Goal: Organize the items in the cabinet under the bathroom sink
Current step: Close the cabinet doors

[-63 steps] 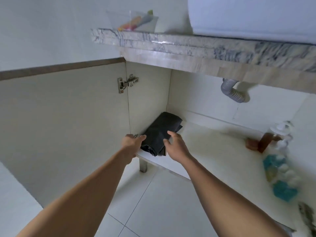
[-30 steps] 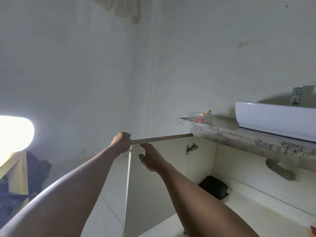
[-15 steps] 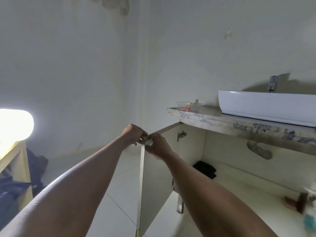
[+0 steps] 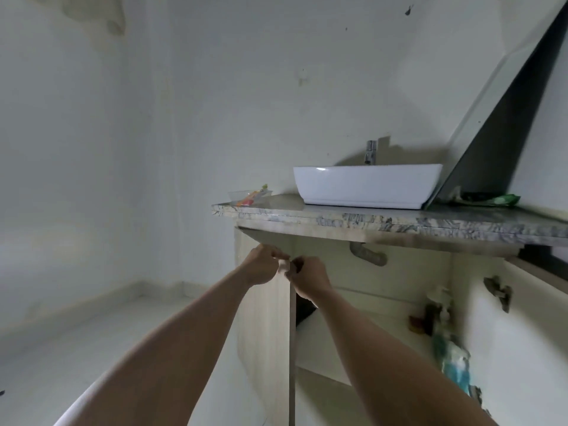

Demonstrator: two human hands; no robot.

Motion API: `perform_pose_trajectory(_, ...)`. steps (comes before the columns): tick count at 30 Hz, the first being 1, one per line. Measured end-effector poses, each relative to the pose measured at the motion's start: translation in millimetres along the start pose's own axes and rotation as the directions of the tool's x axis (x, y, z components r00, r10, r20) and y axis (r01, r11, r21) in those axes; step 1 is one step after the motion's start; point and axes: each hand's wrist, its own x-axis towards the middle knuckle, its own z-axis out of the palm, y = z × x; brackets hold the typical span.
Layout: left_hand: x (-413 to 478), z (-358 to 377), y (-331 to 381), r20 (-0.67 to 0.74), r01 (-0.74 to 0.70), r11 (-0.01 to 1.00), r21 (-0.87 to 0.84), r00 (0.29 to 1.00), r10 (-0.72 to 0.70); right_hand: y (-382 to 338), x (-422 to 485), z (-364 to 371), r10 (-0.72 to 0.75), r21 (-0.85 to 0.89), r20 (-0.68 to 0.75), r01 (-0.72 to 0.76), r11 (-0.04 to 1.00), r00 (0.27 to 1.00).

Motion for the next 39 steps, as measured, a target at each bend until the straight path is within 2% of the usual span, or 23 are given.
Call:
perform_pose_trajectory(3, 22, 33, 7, -0.006, -0.058, 0.998, -0.013, 0.998, 0.058, 32, 19, -22, 0.037, 0.069, -0.093, -0.031, 0.997, 0.995)
perform_pose_trajectory(7, 54, 72, 2, -0.043, -0.138, 0.989, 0.052, 0.989, 0.14, 65, 54, -43, 0.074, 0.023, -0.192, -0.071, 0.997, 0.979)
perform_pose_trajectory(14, 103, 121, -12, 0.03, -0.221, 0.954, 0.204, 0.975, 0.219, 111, 108, -52, 0.146, 0.024, -0.361, -0.147, 0.989, 0.921)
perform_pose_trajectory(20, 137, 150, -19, 0.054, -0.261, 0.901, 0.348, 0.964, 0.259, 134, 147, -50, 0.203, 0.056, -0.445, -0.199, 0.978, 0.872)
perform_pose_trajectory(24, 148, 159, -21, 0.067, -0.243, 0.9, 0.362, 0.97, 0.235, 142, 160, -48, 0.23, 0.086, -0.456, -0.215, 0.973, 0.86)
perform_pose_trajectory(27, 143, 165, -23, 0.103, -0.213, 0.896, 0.391, 0.977, 0.187, 143, 156, -48, 0.197, 0.047, -0.442, -0.196, 0.979, 0.875)
perform_pose_trajectory(32, 130, 152, -5, 0.216, -0.178, 0.926, 0.333, 0.97, 0.109, 132, 128, -60, 0.188, -0.057, -0.343, -0.22, 0.974, 0.92)
perform_pose_trajectory(39, 75, 125, 49, 0.249, -0.214, 0.946, 0.242, 0.956, 0.153, 89, 40, -121, 0.103, -0.281, -0.32, -0.198, 0.939, 0.942)
